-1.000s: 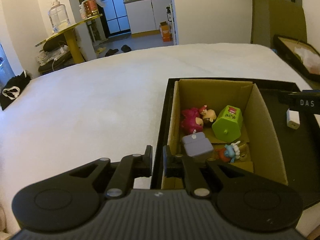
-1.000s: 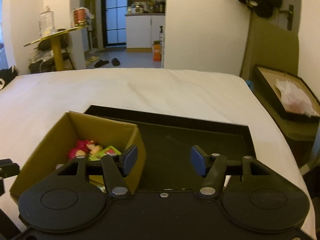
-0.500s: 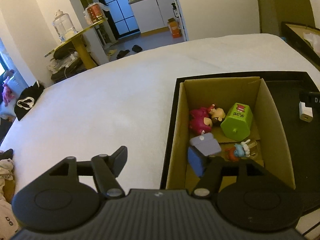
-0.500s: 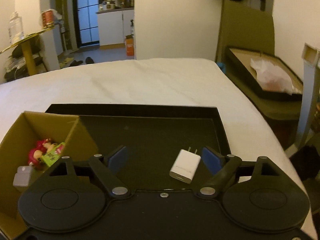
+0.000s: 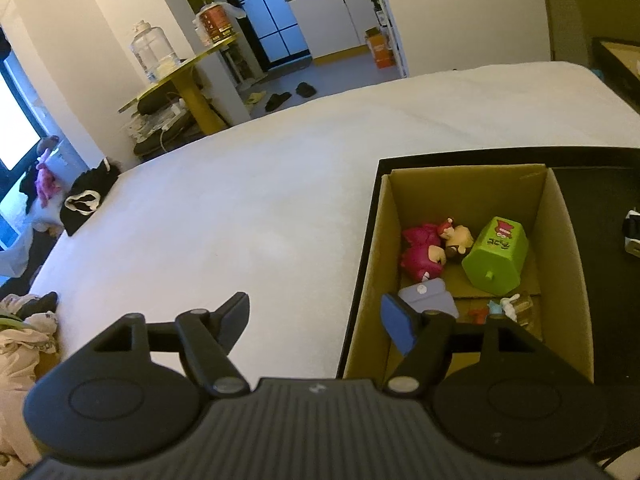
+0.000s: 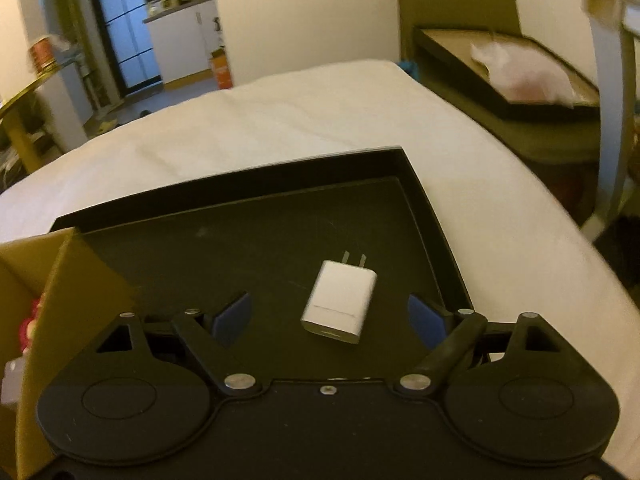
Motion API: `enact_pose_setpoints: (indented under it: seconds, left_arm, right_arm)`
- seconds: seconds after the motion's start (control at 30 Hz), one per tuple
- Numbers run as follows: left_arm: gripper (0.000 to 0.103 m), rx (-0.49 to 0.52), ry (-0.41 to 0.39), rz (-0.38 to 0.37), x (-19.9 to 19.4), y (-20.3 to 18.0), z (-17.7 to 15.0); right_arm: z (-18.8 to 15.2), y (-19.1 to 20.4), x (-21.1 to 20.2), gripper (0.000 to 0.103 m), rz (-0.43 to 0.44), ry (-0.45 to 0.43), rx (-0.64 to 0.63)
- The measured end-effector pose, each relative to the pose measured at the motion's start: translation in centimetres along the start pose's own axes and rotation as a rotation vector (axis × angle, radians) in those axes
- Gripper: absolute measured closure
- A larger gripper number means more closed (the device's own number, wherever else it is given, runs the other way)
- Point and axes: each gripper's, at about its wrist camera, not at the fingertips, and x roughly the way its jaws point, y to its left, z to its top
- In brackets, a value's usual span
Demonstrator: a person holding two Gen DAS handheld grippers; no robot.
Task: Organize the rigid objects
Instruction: 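Move the right gripper to the white charger plug and close on it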
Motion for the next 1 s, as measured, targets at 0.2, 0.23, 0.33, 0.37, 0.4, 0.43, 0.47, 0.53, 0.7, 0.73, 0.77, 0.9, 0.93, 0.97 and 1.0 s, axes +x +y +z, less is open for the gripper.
enact_pose_setpoints:
  seconds: [0.2, 0.23, 0.33, 0.37, 0.4, 0.43, 0.47, 0.53, 0.7, 0.73, 0.77, 0.9, 0.93, 0.97, 1.0]
  left_arm:
    - [0.031, -0.002, 0.021, 0.012, -0.2, -0.7, 0.3]
    - [0.031, 0.003, 0.021, 0.011, -0.3, -0.8, 0.3]
    - [0.031, 0.02, 0.014, 0.014, -0.8, -1.1, 0.2]
    - [0.031, 0.019, 0.015, 0.014, -0.9, -1.0, 0.1]
    - [0.031, 0.015, 0.018, 0.014, -0.9, -1.0, 0.1]
    - [0.031, 0.01, 0.021, 0.013, -0.9, -0.9, 0.1]
    - [0.031, 0.005, 0.024, 0.013, -0.9, -0.8, 0.0]
    - [0.031, -0.001, 0.03, 0.012, -0.8, -0.6, -0.2]
    - [0.031, -0.006, 0.033, 0.005, -0.8, -0.3, -0.4]
    - [0.031, -0.012, 0.032, 0.001, -0.8, -0.2, -0.4]
    - [0.031, -0.016, 0.029, -0.003, -0.9, -0.1, -0.4]
    - [0.031, -0.033, 0.026, -0.017, -0.9, 0.3, -0.6]
    - [0.031, -0.04, 0.029, -0.02, -0.9, 0.4, -0.6]
    - [0.031, -0.046, 0.029, -0.024, -0.9, 0.5, -0.6]
    - [0.031, -0.05, 0.026, -0.029, -0.9, 0.6, -0.6]
  right_arm:
    - [-0.8, -0.7, 1.8, 0.018, -0.047, 0.04, 0.043]
    - [-1.0, -0.6, 2.0, 0.018, -0.058, 0.042, 0.038]
    - [-1.9, -0.3, 2.6, 0.019, -0.082, 0.034, 0.031]
    - [-2.2, 0.0, 2.5, 0.023, -0.099, 0.02, 0.011]
    - [-2.4, 0.5, 2.5, 0.033, -0.11, 0.011, -0.017]
    - [-2.5, 0.8, 2.3, 0.039, -0.1, -0.003, -0.039]
    - [-2.6, 1.1, 2.1, 0.053, -0.089, -0.011, -0.057]
    - [-2.6, 1.5, 1.8, 0.065, -0.084, -0.011, -0.088]
    - [-2.6, 0.9, 1.3, 0.065, -0.089, 0.002, -0.067]
    - [-2.4, 0.8, 1.1, 0.065, -0.088, 0.003, -0.059]
    - [-2.3, 0.7, 0.9, 0.066, -0.088, 0.003, -0.055]
    - [-2.1, 0.5, -0.5, 0.066, -0.077, -0.03, -0.06]
    - [-1.9, 0.5, -0.9, 0.066, -0.077, -0.042, -0.064]
    - [-1.6, 0.4, -1.3, 0.067, -0.076, -0.05, -0.065]
    - [-1.4, 0.3, -1.7, 0.067, -0.073, -0.058, -0.063]
